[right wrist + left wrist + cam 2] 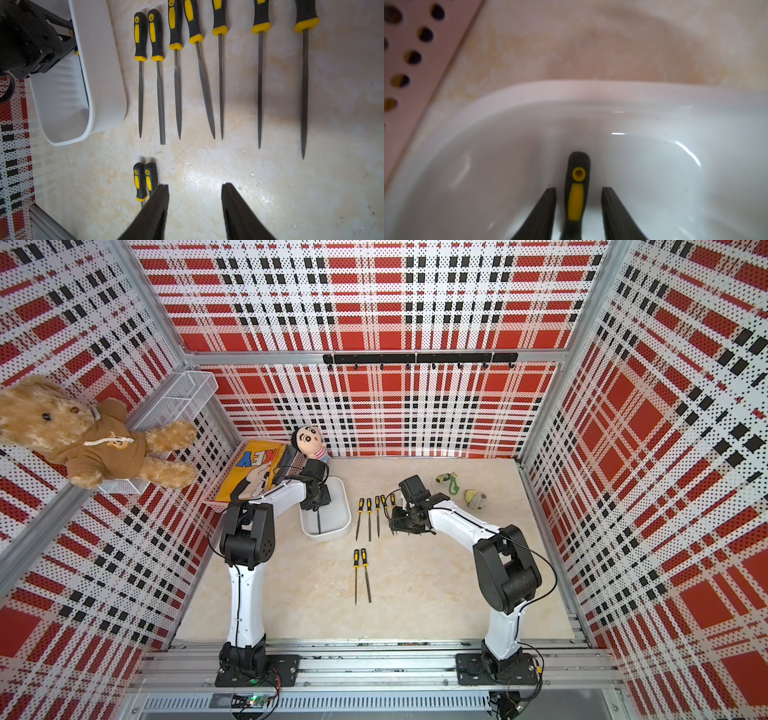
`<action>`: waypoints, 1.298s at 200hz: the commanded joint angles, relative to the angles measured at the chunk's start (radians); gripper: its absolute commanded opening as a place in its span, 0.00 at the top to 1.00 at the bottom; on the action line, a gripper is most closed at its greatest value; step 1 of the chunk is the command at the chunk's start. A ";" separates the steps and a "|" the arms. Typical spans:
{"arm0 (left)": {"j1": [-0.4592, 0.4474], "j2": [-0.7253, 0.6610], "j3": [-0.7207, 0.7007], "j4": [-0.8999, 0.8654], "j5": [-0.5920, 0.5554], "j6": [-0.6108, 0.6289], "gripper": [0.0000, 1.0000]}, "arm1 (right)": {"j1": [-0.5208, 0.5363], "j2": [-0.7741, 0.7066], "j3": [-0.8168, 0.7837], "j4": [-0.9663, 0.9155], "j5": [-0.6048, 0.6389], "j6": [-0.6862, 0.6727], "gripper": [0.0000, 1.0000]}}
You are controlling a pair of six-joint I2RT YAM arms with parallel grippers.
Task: Take the file tool out of the storage box
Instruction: Pick up the file tool from the storage box.
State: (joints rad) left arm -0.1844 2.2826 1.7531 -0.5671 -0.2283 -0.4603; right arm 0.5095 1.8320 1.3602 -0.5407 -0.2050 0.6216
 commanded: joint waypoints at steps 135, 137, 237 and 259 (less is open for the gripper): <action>-0.169 -0.562 -0.269 0.316 0.438 0.177 1.00 | -0.037 -0.226 -0.083 0.362 -0.323 -0.094 0.45; -0.172 -0.572 -0.282 0.331 0.457 0.174 1.00 | -0.039 -0.232 -0.088 0.374 -0.333 -0.092 0.46; -0.210 -0.805 -0.736 0.968 0.969 -0.145 1.00 | -0.055 -0.251 -0.075 0.691 -0.745 0.081 0.48; -0.198 -0.834 -0.755 0.967 0.997 -0.155 1.00 | -0.061 -0.249 -0.091 0.694 -0.740 0.082 0.47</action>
State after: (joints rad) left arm -0.3897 1.5135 1.0107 0.3084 0.6914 -0.5865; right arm 0.4549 1.5661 1.2652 0.1207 -0.9016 0.6971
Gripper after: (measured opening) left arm 0.150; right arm 0.519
